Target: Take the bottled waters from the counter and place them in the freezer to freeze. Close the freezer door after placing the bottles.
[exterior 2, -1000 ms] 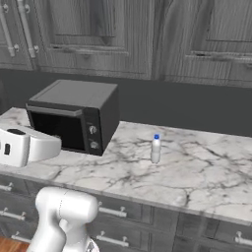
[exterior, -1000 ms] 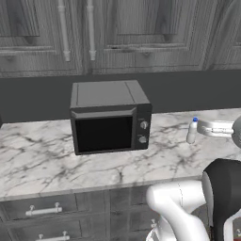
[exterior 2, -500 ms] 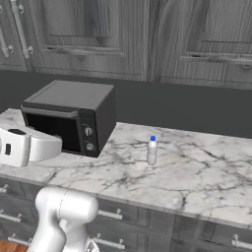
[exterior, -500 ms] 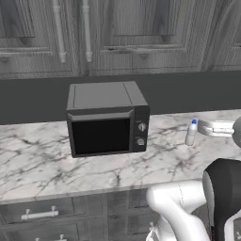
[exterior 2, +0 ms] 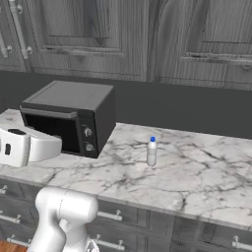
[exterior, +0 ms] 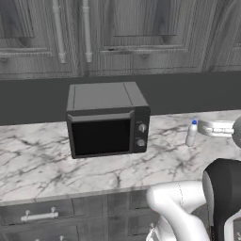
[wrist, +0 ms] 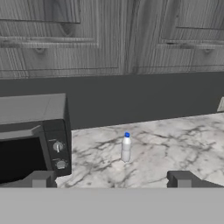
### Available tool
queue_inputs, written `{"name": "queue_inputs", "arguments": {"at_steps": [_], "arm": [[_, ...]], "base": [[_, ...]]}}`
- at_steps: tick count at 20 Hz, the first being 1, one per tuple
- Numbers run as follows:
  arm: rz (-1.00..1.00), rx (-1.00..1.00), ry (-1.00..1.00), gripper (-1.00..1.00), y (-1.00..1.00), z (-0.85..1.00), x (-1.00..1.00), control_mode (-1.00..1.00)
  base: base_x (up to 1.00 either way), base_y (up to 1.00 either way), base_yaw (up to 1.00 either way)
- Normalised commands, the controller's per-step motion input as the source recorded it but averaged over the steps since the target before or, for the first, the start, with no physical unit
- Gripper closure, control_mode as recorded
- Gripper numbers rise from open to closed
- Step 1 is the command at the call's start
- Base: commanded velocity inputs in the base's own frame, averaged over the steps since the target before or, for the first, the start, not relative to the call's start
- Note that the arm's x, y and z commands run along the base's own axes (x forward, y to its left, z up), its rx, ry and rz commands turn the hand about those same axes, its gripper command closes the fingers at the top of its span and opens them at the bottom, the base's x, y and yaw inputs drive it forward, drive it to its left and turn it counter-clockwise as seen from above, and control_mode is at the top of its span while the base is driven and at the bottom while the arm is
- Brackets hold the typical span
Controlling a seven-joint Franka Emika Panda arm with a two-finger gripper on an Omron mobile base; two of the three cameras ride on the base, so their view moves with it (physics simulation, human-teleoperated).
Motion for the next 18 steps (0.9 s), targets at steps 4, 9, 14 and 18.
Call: {"name": "queue_inputs", "arguments": {"at_steps": [4, 9, 14, 18], "arm": [[0.00, 0.00, 0.00, -1.00, 0.00, 0.00, 0.00, 1.00], [0.01, 0.00, -0.01, -1.00, 0.00, 0.00, 0.40, -1.00], [0.10, 0.01, -0.06, -1.00, -0.44, -0.04, 0.21, -1.00], [0.08, 0.03, 0.00, -1.00, -0.85, -0.30, 0.37, -1.00]], "base": [[0.38, 0.00, 0.00], [0.09, 0.00, 0.00], [0.00, 0.00, 0.00], [0.00, 0.00, 0.00]]}}
